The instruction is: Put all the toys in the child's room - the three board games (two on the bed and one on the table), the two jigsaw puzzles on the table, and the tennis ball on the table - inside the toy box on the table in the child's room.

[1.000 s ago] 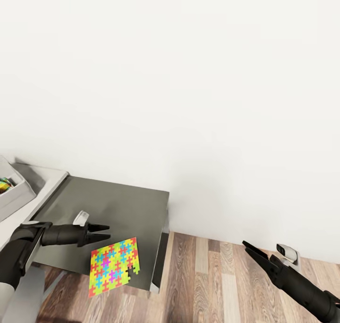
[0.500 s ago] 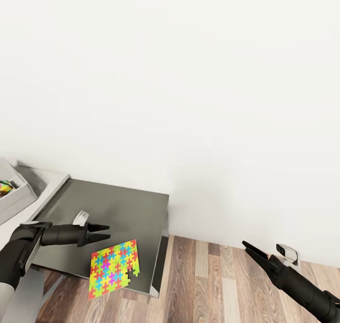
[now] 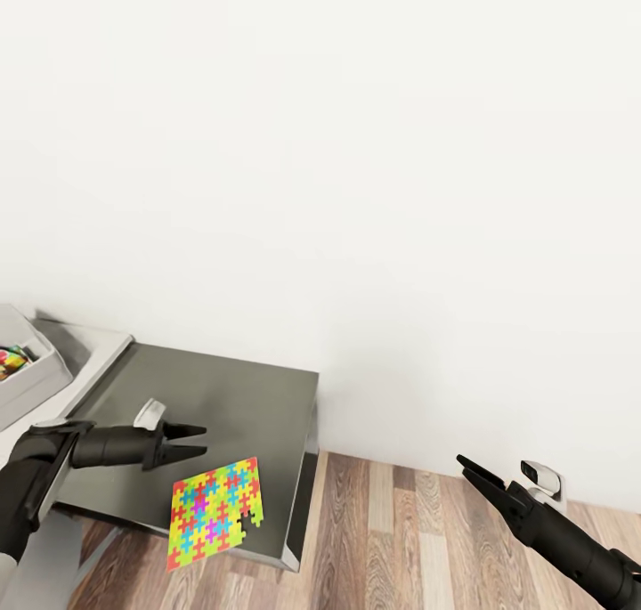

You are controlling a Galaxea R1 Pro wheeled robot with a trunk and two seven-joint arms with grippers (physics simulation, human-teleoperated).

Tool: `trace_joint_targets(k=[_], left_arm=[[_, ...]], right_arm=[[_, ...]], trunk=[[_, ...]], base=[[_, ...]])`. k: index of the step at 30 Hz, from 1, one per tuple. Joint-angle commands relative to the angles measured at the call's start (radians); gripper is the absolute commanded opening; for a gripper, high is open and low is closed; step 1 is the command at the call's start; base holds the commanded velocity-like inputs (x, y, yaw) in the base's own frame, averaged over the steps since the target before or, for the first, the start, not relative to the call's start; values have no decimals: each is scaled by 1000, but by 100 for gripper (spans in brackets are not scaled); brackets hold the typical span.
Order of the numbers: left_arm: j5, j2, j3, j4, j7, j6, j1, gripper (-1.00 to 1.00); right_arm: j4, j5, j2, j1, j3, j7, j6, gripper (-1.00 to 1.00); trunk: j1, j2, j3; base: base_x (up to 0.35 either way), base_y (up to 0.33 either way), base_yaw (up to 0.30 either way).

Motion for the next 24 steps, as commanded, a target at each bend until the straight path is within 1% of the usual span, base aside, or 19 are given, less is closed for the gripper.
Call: trace_joint_targets(k=[1, 2, 3, 4, 6, 8, 12, 16, 21, 24], left_arm=[[9, 1, 1, -17, -4, 19, 7, 100], [32, 3, 2, -46, -4, 32, 23, 100], [44, 4, 2, -60, -4, 37, 31, 100], [64, 5, 3, -86, -4, 45, 46, 100], [85, 7, 9, -120, -4, 53, 65, 100], [98, 8, 24, -152, -4, 59, 81, 100], [107, 8, 38, -188, -4, 61, 97, 100], [110, 8, 42, -228, -4, 69, 116, 100], [110, 10, 49, -283, -4, 102, 139, 100], [121, 11, 72, -325, -4, 131, 145, 100]], right_arm=[[-1, -7, 0, 0, 0, -1, 8, 100], [-1, -7, 0, 0, 0, -1, 8, 100], [-1, -7, 0, 0, 0, -1, 7, 100], [-2, -7, -1, 0, 0, -1, 2, 100], [-2, -7, -1, 0, 0, 3, -13, 100], [-2, -7, -2, 0, 0, 15, -30, 100], [-2, -7, -2, 0, 0, 35, -39, 100], [-2, -7, -2, 0, 0, 43, -42, 100], [-3, -7, -2, 0, 0, 45, -43, 100], [-3, -7, -2, 0, 0, 46, -44, 100]], trunk=[[1, -2, 0], [1, -2, 2], [1, -2, 4], [1, -2, 5], [1, -2, 9], [1, -2, 12], [1, -2, 19], [1, -2, 25], [1, -2, 34], [1, -2, 39]], base=[[0, 0, 0], [0, 0, 0], [0, 0, 0], [0, 0, 0], [0, 0, 0], [0, 0, 0], [0, 0, 0], [0, 0, 0], [0, 0, 0], [0, 0, 0]])
